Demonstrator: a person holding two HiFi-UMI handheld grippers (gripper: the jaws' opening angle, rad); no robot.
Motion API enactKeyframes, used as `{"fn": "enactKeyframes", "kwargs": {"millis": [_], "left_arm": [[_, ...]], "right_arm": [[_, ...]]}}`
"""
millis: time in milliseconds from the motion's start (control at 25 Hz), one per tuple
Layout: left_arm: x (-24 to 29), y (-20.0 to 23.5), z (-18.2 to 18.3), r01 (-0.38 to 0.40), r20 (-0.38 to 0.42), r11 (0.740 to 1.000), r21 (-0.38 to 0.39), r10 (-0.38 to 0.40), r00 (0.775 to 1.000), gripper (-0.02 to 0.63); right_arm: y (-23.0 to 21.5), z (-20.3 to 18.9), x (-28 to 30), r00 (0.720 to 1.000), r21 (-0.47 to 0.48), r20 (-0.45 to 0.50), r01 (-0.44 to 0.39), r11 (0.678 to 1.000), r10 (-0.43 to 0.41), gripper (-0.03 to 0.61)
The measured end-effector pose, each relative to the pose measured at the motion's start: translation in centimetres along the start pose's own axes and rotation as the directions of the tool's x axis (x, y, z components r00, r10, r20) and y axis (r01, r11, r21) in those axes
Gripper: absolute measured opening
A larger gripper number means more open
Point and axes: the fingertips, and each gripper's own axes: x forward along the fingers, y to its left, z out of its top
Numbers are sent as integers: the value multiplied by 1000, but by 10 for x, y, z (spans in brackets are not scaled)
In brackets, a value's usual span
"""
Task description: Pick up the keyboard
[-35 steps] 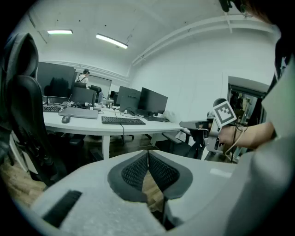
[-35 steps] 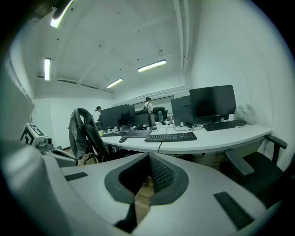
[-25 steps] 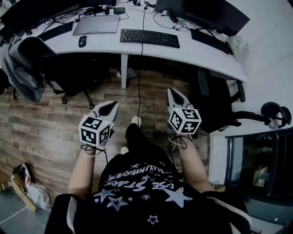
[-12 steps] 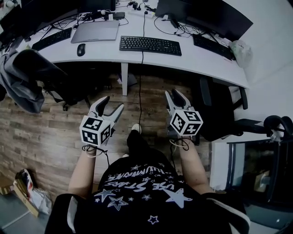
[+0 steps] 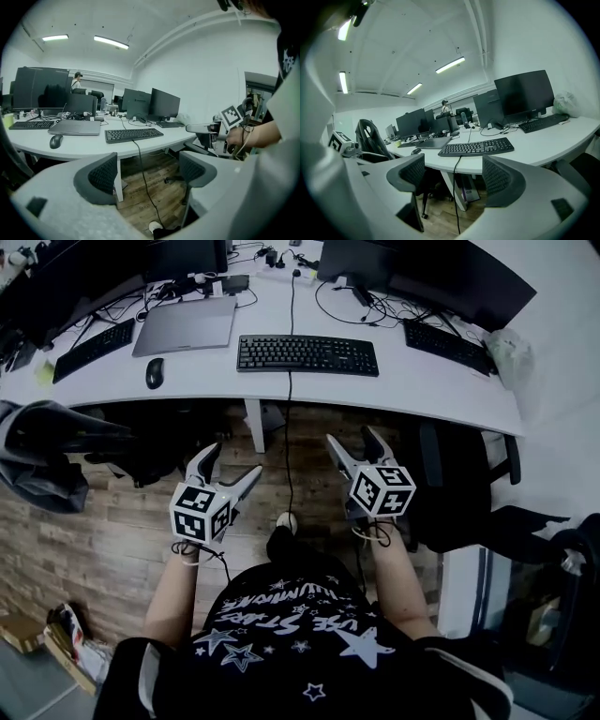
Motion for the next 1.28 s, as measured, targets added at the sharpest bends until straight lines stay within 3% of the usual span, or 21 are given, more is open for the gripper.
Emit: {"fn": "enactKeyframes", "kwargs": {"millis": [240,520,1000,1280], "left_arm": [[56,11,16,21,-44,1000,19,-20,999,414],[105,16,38,18,-61,998,64,-14,998,414],[152,34,63,14,-92,993,116,-3,996,416],[184,40,60,71,-152,980,187,-42,988,416]], "right_arm": [[-48,9,38,999,-3,-30,39,999,-39,425],[-90,17,66,997,-16,-70,27,1000,-28,446],[-112,15,93,985,-110,-171,-17,994,-2,492],[-125,8,108,977,-156,-213,-5,988,-28,495]]}}
